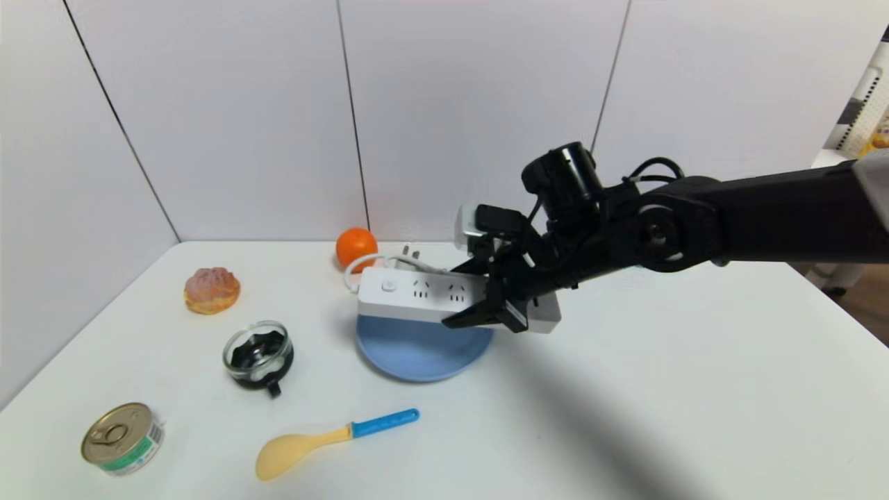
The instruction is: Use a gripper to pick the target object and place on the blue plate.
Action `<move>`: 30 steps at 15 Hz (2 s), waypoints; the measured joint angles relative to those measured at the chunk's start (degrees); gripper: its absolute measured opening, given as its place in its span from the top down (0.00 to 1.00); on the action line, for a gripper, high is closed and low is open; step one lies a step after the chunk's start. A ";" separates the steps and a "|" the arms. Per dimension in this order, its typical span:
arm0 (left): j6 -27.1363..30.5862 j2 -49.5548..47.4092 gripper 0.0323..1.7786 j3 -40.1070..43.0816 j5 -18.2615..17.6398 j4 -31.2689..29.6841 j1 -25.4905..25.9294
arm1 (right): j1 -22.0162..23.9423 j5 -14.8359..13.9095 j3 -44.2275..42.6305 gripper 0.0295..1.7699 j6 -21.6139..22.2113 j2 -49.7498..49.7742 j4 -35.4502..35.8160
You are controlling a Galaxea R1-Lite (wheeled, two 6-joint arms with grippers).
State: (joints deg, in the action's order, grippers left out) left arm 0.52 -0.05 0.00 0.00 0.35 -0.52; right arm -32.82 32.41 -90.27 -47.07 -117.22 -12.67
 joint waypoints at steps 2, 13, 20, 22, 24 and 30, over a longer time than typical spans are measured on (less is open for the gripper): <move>-0.01 0.00 0.05 0.00 0.00 -0.02 0.00 | 0.07 -0.30 -2.72 0.46 -0.26 -2.97 0.11; 0.00 0.00 0.05 0.00 0.00 -0.02 0.00 | -1.68 -4.13 -12.31 0.24 -0.67 -11.19 -0.52; 0.00 0.00 0.05 0.00 0.00 -0.02 0.00 | -0.78 -3.93 -15.46 0.12 8.40 -3.61 -0.45; 0.00 0.00 0.05 0.00 0.00 -0.02 0.00 | 0.33 -4.00 -14.67 0.10 14.76 2.91 -0.50; 0.00 0.00 0.05 0.00 0.00 0.00 0.00 | 2.74 -3.89 -11.15 0.09 19.59 11.33 -0.37; 0.00 0.00 0.05 0.00 -0.02 0.00 0.00 | 14.74 -3.91 15.25 0.06 31.74 42.34 -0.10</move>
State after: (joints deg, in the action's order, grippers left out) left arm 0.52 -0.05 0.00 -0.02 0.35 -0.52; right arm -18.08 28.50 -75.02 -15.32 -74.89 -12.76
